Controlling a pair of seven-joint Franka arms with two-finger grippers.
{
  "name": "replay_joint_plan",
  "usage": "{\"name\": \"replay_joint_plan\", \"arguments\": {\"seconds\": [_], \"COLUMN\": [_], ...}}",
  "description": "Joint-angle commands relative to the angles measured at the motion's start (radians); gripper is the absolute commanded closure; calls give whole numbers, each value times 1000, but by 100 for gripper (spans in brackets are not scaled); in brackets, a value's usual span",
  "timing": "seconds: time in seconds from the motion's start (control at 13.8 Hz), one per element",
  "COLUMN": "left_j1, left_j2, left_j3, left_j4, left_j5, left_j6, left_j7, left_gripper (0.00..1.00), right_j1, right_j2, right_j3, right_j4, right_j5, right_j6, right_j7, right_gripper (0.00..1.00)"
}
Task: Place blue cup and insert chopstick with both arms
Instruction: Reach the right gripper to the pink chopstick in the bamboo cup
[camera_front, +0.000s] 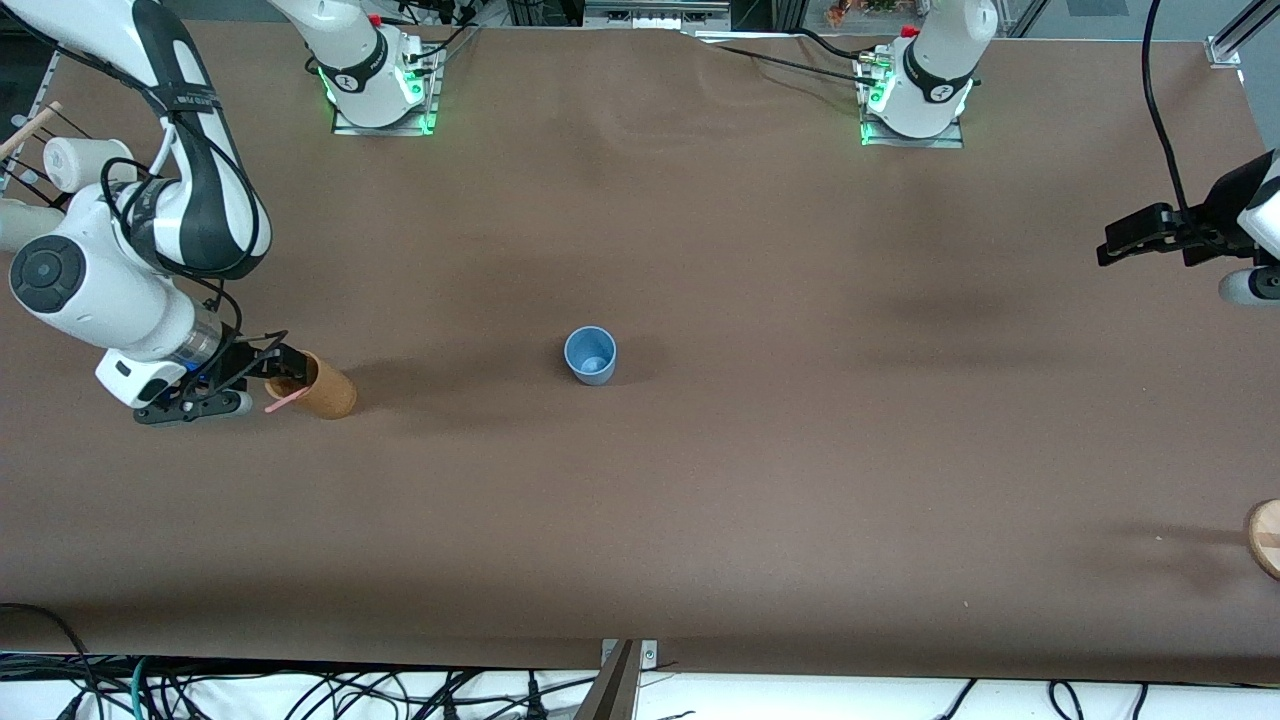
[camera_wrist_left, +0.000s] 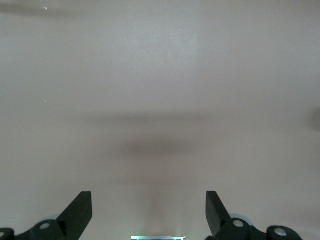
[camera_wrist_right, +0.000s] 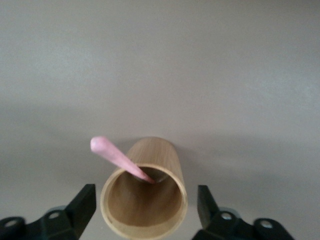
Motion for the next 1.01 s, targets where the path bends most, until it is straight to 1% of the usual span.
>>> {"name": "replay_joint_plan", "arguments": {"seconds": [0.0, 0.14, 0.22, 0.29, 0.43, 0.58, 0.65, 0.72, 0.8, 0.87, 0.94], "left_j1": [-7, -5, -5, -5, -3, 1, 1, 0, -3, -5, -5], "left_j2": [-32, -22, -18, -10, -6, -1, 14, 27, 31, 31, 31], "left_j3": [-2, -4, -5, -7, -7, -5, -5, -5, -5, -5, -5], "left_j4": [-29, -29, -23, -18, -14, -11, 5, 21, 23, 25, 25], "left_j5": [25, 25, 25, 25, 24, 19, 17, 16, 16, 14, 14], "left_j6": [-1, -1, -5, -7, -7, -7, -7, -7, -7, -7, -7], "left_j7": [34, 34, 34, 33, 33, 33, 31, 30, 28, 28, 30], "left_gripper": [0, 0, 0, 0, 0, 0, 0, 0, 0, 0, 0], "right_j1": [-3, 12, 16, 16, 19, 19, 17, 19, 17, 19, 19], "right_j2": [12, 13, 17, 24, 26, 26, 26, 26, 26, 23, 21], "right_j3": [6, 9, 8, 8, 8, 9, 9, 8, 8, 8, 8], "right_j4": [-1, 12, 12, 12, 12, 12, 12, 12, 12, 12, 12], "right_j5": [13, 16, 18, 18, 19, 18, 18, 18, 18, 18, 18], "right_j6": [33, 33, 41, 50, 50, 58, 61, 61, 62, 62, 62], "right_j7": [-7, 0, 0, -4, -3, -7, -12, -12, -12, -11, -11], "right_gripper": [23, 31, 32, 37, 51, 54, 60, 68, 73, 84, 92]}}
